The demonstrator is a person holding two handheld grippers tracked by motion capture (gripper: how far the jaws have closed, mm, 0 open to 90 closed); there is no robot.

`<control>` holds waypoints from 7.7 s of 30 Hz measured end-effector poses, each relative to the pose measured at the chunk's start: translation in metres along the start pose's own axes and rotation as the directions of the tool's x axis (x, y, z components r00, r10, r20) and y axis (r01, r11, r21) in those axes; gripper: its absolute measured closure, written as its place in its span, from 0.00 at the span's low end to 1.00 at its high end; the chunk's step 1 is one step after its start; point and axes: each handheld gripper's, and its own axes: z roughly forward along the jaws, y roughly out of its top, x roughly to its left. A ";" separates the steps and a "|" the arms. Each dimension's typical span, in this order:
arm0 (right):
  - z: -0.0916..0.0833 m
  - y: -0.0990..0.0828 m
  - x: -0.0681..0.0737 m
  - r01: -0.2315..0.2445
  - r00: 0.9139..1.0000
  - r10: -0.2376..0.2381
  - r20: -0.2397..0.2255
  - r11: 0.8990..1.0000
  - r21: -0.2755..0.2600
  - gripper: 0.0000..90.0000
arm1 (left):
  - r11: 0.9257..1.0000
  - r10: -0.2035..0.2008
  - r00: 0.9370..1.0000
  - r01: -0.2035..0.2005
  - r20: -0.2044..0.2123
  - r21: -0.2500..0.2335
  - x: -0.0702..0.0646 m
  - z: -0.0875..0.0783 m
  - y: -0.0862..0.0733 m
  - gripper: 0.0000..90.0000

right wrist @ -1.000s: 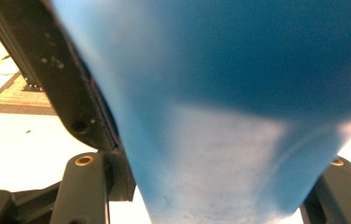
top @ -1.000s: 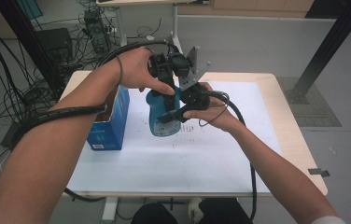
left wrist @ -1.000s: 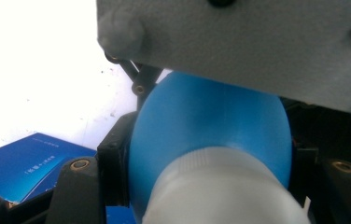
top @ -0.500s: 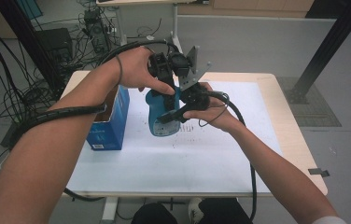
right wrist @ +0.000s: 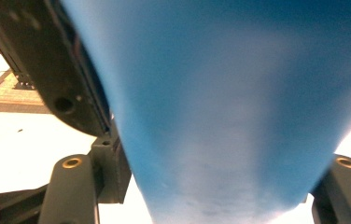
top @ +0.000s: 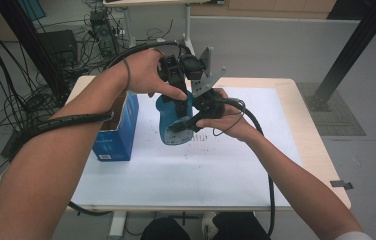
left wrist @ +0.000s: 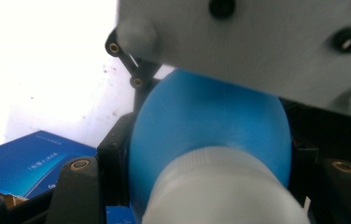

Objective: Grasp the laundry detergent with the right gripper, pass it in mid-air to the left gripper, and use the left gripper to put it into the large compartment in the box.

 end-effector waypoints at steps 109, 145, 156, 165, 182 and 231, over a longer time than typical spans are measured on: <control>-0.160 -0.051 0.046 -0.373 0.897 0.186 0.402 0.807 0.458 0.08 | 0.214 -0.972 0.193 0.961 -0.132 -0.175 0.122 -0.114 -0.158 0.41; -0.157 -0.047 0.049 -0.368 0.896 0.172 0.410 0.805 0.466 0.08 | 0.232 -0.969 0.216 0.962 -0.119 -0.141 0.126 -0.030 -0.171 0.41; -0.155 -0.045 0.049 -0.362 0.898 0.166 0.408 0.805 0.470 0.08 | 0.237 -0.968 0.223 0.962 -0.115 -0.136 0.124 -0.008 -0.173 0.41; -0.154 -0.046 0.050 -0.364 0.897 0.164 0.411 0.803 0.473 0.08 | 0.259 -0.963 0.247 0.958 -0.107 -0.124 0.123 0.019 -0.171 0.41; -0.151 -0.051 0.049 -0.370 0.896 0.170 0.411 0.798 0.476 0.08 | 0.278 -0.957 0.266 0.955 -0.116 -0.106 0.119 0.069 -0.174 0.41; -0.147 -0.055 0.046 -0.380 0.895 0.172 0.413 0.778 0.500 0.09 | 0.314 -0.945 0.304 0.946 -0.116 -0.077 0.118 0.120 -0.178 0.41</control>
